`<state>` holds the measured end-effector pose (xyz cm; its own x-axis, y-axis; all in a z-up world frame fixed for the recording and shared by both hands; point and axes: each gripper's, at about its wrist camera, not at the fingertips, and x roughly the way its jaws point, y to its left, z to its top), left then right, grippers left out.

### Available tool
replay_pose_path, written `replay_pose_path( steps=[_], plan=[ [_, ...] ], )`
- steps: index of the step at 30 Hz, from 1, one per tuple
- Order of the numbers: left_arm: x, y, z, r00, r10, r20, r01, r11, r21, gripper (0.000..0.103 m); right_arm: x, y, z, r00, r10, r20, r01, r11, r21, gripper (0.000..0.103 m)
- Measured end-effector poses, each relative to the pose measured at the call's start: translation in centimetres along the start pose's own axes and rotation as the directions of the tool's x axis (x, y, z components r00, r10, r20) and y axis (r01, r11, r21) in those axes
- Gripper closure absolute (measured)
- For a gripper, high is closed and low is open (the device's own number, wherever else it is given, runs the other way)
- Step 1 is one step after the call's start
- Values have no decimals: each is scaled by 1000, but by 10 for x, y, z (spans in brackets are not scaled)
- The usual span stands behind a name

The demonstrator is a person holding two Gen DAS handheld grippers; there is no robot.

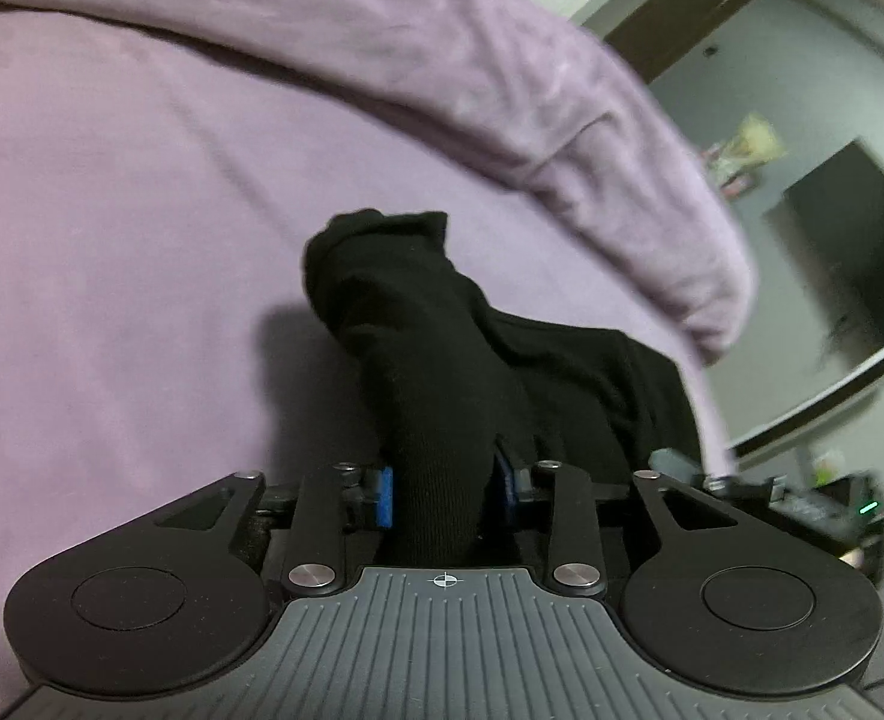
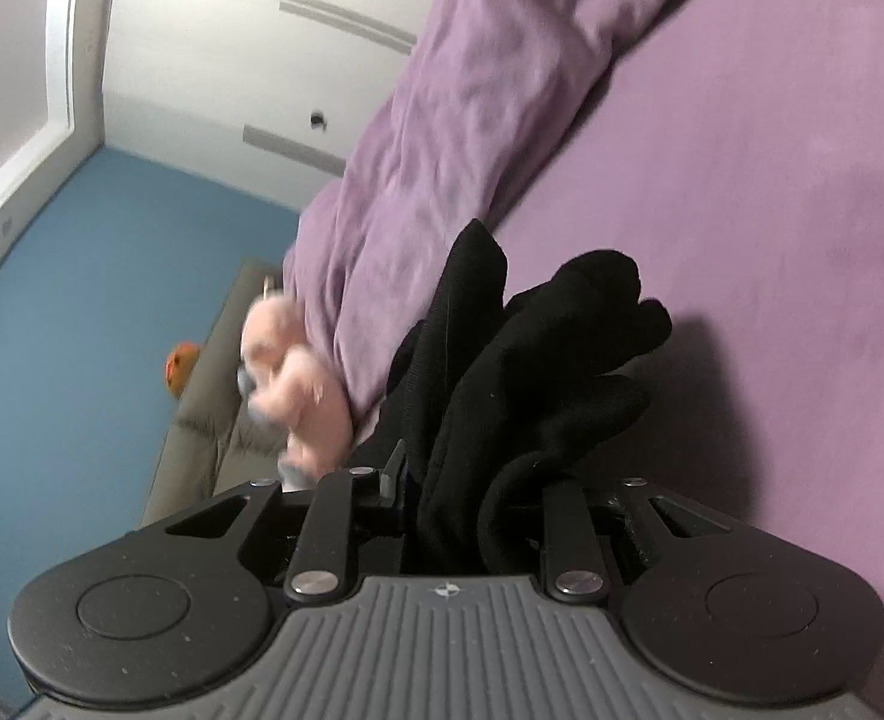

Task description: Fold small clothes

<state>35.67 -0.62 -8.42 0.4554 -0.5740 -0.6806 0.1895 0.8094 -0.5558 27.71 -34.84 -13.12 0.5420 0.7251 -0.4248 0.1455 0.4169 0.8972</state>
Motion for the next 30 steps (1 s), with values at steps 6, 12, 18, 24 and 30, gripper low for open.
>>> replay_pose_path(
  steps=[6, 12, 18, 24, 30],
  plan=[
    [-17, 24, -13, 970, 242, 34, -243, 970, 28, 45, -27, 28, -16, 947, -287, 145, 303, 948, -101, 72],
    [-14, 0, 14, 919, 283, 275, -280, 959, -51, 28, 12, 86, -32, 941, -240, 239, 286, 941, -180, 47],
    [45, -19, 33, 884, 371, 286, -390, 921, 12, 28, 107, 68, -55, 862, -450, 234, 507, 773, -382, 59],
    [94, -14, 44, 862, 428, 273, -449, 894, 16, 28, 101, 34, -38, 826, -447, 344, 557, 745, -368, 66],
    [103, 3, 34, 869, 401, 290, -417, 909, -6, 24, 96, 4, -30, 857, -379, 348, 482, 829, -283, 67]
  ],
)
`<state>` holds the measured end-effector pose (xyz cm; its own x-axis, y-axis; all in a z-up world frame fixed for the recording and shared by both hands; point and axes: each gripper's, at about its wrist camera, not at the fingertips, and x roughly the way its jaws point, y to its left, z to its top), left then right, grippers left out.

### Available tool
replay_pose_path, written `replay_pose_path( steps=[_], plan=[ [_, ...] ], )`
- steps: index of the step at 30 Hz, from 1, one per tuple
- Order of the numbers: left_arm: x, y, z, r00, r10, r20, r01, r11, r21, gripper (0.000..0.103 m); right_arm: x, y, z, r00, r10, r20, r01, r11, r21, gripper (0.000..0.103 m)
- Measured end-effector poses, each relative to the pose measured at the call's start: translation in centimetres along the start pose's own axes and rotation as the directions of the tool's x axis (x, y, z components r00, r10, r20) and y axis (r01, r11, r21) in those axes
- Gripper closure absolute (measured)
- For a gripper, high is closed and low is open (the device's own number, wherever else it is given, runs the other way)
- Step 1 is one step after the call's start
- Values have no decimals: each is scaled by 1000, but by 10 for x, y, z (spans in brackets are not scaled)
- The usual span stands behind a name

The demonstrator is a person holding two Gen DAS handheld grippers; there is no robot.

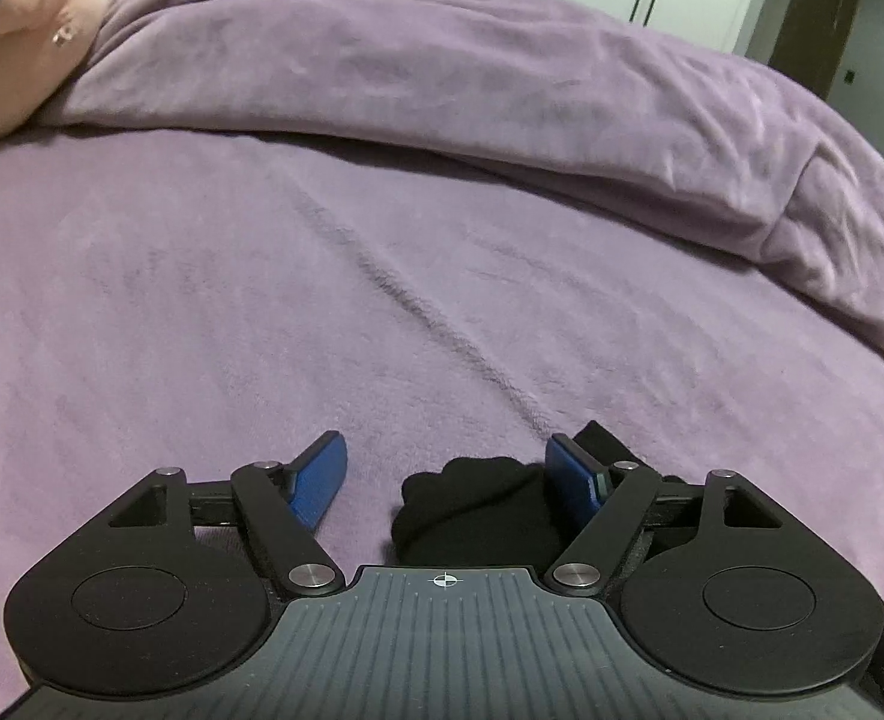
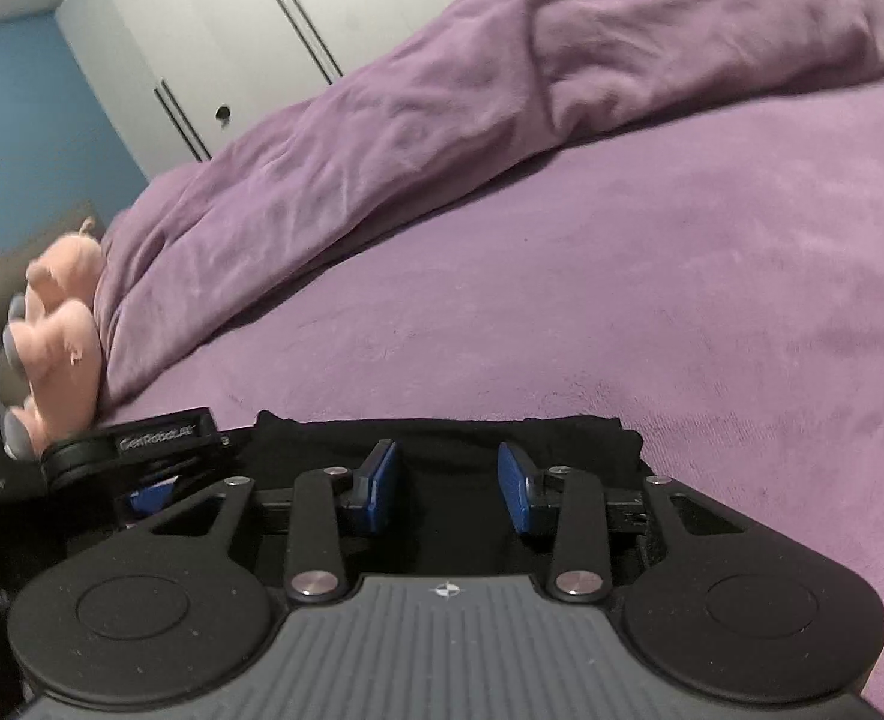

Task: Fold small clothes
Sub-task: 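Release the bundle with both tools and pull them back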

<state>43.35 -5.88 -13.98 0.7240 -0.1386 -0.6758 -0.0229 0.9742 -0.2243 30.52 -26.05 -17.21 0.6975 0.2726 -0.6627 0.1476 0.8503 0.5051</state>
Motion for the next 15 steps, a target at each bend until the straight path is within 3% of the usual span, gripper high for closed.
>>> replay_pose_path(
  steps=[4, 7, 10, 13, 15],
  plan=[
    [-20, -7, 0, 999, 31, -28, -30, 998, 51, 24, -9, 11, 1, 1000, -13, 4, 13, 999, -30, 67],
    [-57, -12, -7, 998, 14, -54, -7, 992, 125, 24, -38, 31, -1, 999, -27, -46, 23, 996, -89, 57],
    [-105, -3, -30, 997, -17, -79, 28, 989, 143, 16, -82, 42, -24, 996, -44, -75, 32, 987, -161, 56],
    [-139, 9, -64, 991, -42, -129, 60, 988, 143, 15, -123, 42, -55, 995, -75, -65, 59, 973, -222, 57],
    [-153, 19, -87, 988, -34, -150, 54, 991, 126, 13, -142, 42, -67, 989, -137, -61, 116, 955, -273, 57]
  ],
)
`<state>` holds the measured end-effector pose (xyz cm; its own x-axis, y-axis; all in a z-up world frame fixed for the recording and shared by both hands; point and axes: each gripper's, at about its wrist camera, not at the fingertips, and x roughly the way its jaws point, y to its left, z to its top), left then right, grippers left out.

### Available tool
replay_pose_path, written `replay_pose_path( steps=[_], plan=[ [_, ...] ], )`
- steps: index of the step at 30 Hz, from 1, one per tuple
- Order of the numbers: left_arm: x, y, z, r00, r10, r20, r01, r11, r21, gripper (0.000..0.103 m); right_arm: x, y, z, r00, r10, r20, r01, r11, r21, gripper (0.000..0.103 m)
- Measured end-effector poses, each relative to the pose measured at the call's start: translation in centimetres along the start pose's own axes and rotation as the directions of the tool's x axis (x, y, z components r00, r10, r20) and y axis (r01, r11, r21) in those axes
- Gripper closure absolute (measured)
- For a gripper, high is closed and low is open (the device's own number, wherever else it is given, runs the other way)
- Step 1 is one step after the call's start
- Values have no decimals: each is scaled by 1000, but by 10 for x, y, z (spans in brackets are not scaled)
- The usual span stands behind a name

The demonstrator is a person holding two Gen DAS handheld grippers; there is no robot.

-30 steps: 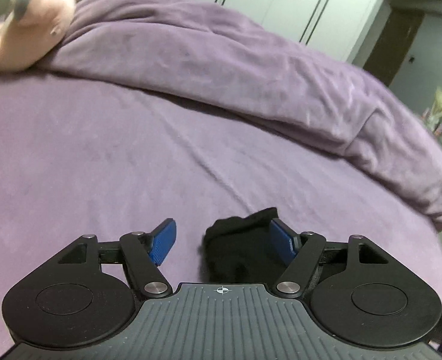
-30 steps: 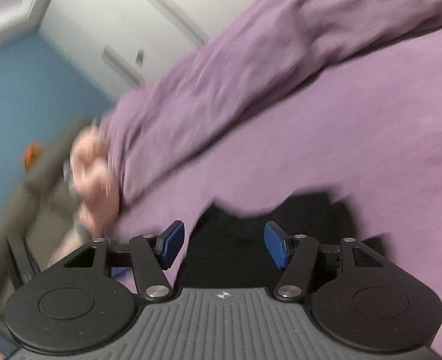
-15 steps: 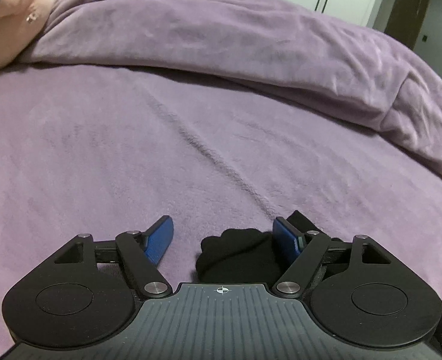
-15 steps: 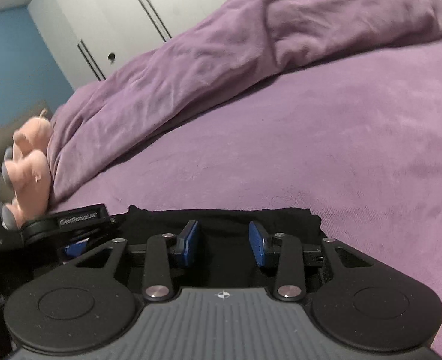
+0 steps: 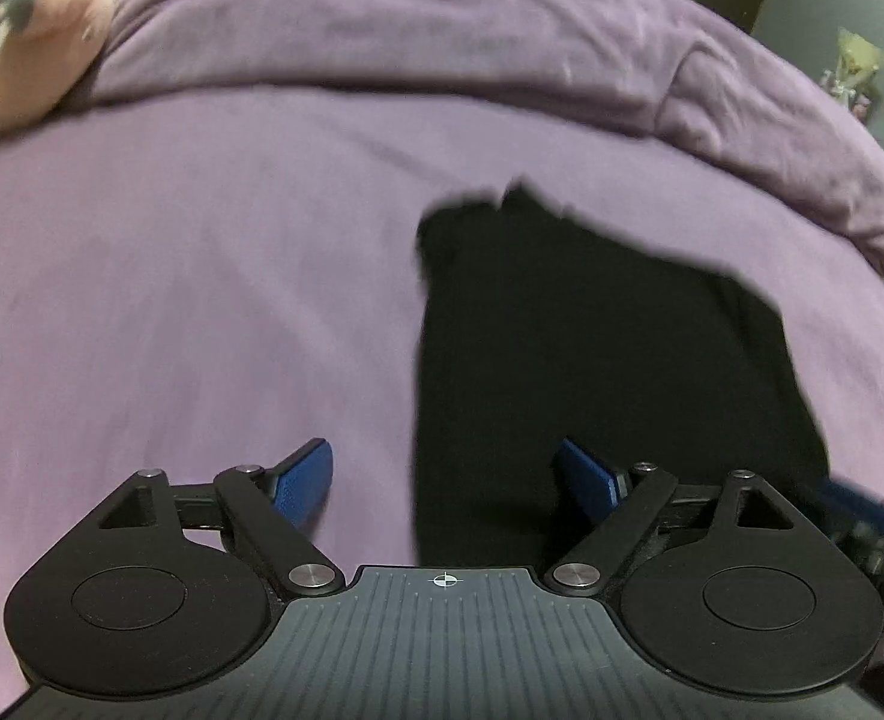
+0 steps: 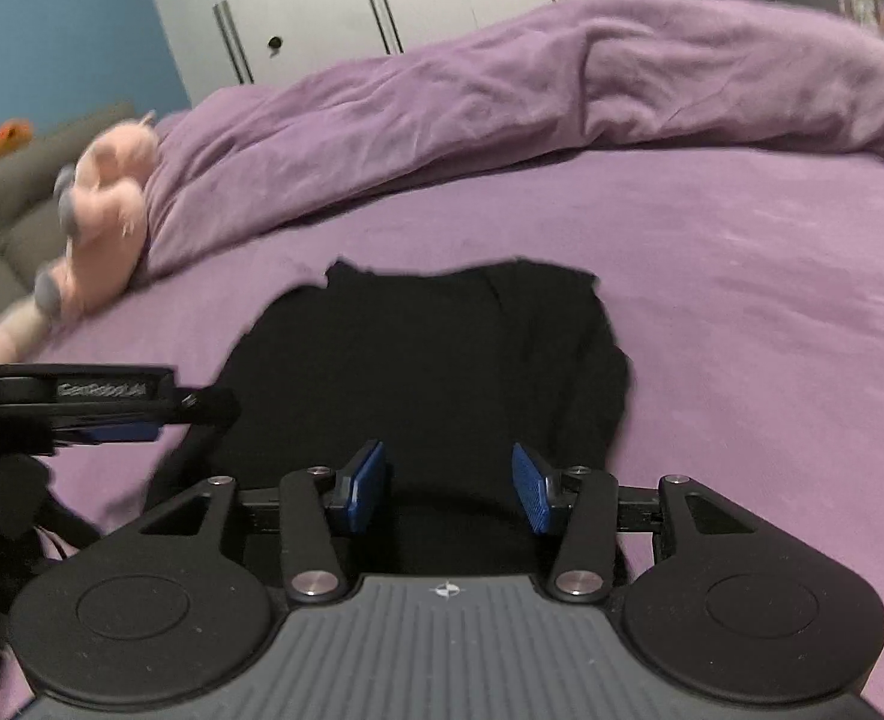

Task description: Fold small clothes

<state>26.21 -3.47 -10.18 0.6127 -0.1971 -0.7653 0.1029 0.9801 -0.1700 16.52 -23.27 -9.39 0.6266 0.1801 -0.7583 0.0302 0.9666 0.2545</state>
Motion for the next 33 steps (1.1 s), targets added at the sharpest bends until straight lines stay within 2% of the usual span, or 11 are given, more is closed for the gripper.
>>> replay_pose_path(
  steps=[3, 5, 10, 12, 14, 20, 22, 25, 27, 30, 33],
  plan=[
    [-13, 4, -27, 998, 20, -64, -23, 998, -51, 10, -18, -10, -6, 999, 1, -51, 2, 998, 58, 57],
    [-25, -4, -43, 997, 48, -58, -48, 999, 6, 10, -21, -12, -9, 990, -21, -140, 30, 998, 57, 56],
    [-59, -19, -61, 986, 120, -119, -112, 991, 72, 10, -54, -13, -20, 979, 3, -205, 16, 996, 91, 56],
    [-77, -22, -66, 986, 141, -91, -132, 987, 91, 9, -68, -10, -27, 972, -12, -233, 36, 994, 100, 50],
    [-96, -26, -68, 985, 168, -42, -162, 979, 120, 6, -79, -5, -34, 967, -32, -253, 60, 993, 104, 34],
    [-126, -41, -58, 968, 253, -3, -249, 954, 168, 6, -93, 10, -34, 938, -83, -337, 119, 989, 88, 19],
    [-134, -43, -54, 969, 247, -1, -244, 957, 155, 6, -97, 15, -28, 933, -115, -342, 146, 987, 66, 18],
    [-141, -42, -45, 981, 193, -23, -189, 976, 108, 6, -102, 23, -15, 924, -199, -327, 214, 977, 13, 7],
    [-143, -43, -40, 985, 165, -41, -161, 983, 94, 6, -108, 29, -6, 931, -224, -288, 226, 974, -27, 4],
    [-145, -50, -35, 981, 186, -46, -180, 977, 113, 6, -109, 38, 5, 935, -232, -269, 220, 973, -74, 4],
    [-145, -56, -33, 972, 231, -48, -222, 963, 153, 6, -106, 40, 14, 933, -226, -279, 221, 974, -52, 4]
  ],
)
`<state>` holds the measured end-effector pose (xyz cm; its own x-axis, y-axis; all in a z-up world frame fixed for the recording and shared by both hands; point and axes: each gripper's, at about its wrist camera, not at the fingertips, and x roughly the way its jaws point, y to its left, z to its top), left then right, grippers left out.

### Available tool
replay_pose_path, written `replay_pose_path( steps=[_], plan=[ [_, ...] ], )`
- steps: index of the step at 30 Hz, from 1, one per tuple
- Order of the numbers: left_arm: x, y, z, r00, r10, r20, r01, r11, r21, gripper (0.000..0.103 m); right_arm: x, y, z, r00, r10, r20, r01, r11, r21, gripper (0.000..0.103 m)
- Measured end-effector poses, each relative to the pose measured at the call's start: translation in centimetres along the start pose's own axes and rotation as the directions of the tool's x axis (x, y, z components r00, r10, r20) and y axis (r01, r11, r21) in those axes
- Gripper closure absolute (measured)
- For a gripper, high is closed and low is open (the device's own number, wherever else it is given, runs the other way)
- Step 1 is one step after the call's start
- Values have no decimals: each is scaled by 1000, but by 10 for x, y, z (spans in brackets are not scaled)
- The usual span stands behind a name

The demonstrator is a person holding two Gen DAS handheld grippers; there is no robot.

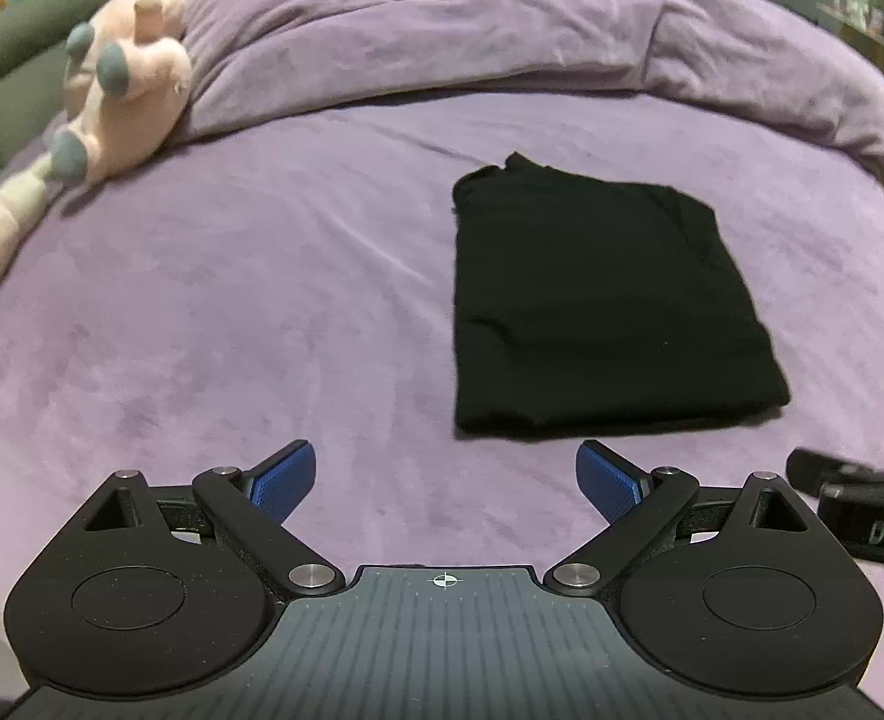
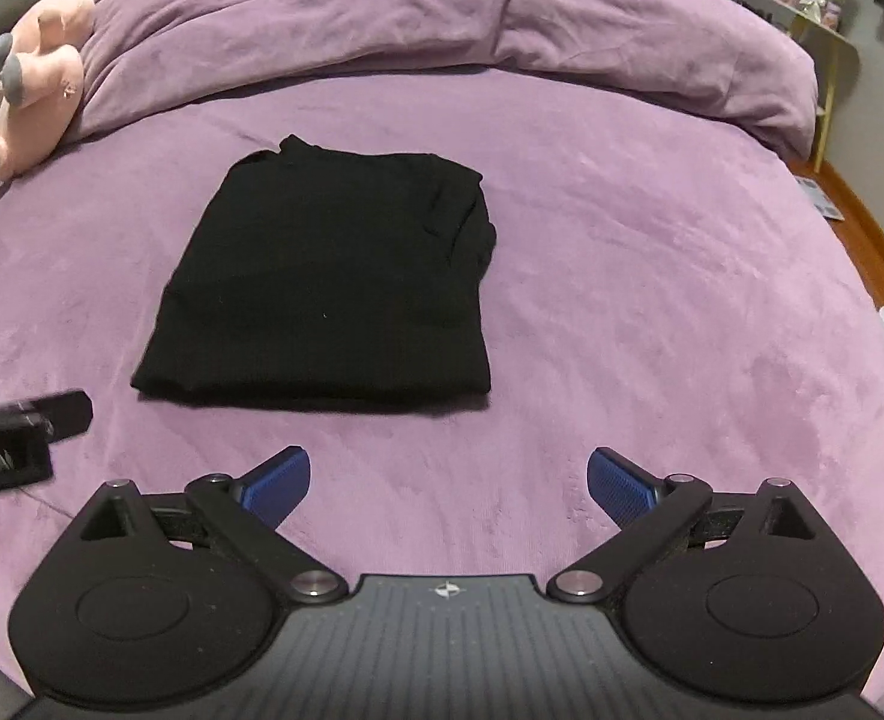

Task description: Fold small clothes

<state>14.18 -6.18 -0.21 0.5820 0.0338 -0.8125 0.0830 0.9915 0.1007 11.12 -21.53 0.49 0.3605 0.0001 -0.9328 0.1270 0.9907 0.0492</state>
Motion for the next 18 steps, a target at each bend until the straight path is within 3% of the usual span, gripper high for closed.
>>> replay_pose_path(
  steps=[5, 18],
  plan=[
    [0, -1, 3, 1000, 22, -19, -22, 1000, -3, 6, 2, 2, 7, 999, -49, -24, 49, 998, 24, 4],
    [-2, -6, 1, 999, 33, -35, -33, 999, 20, 5, -1, -1, 5, 998, -50, -43, 52, 998, 43, 4]
  ],
)
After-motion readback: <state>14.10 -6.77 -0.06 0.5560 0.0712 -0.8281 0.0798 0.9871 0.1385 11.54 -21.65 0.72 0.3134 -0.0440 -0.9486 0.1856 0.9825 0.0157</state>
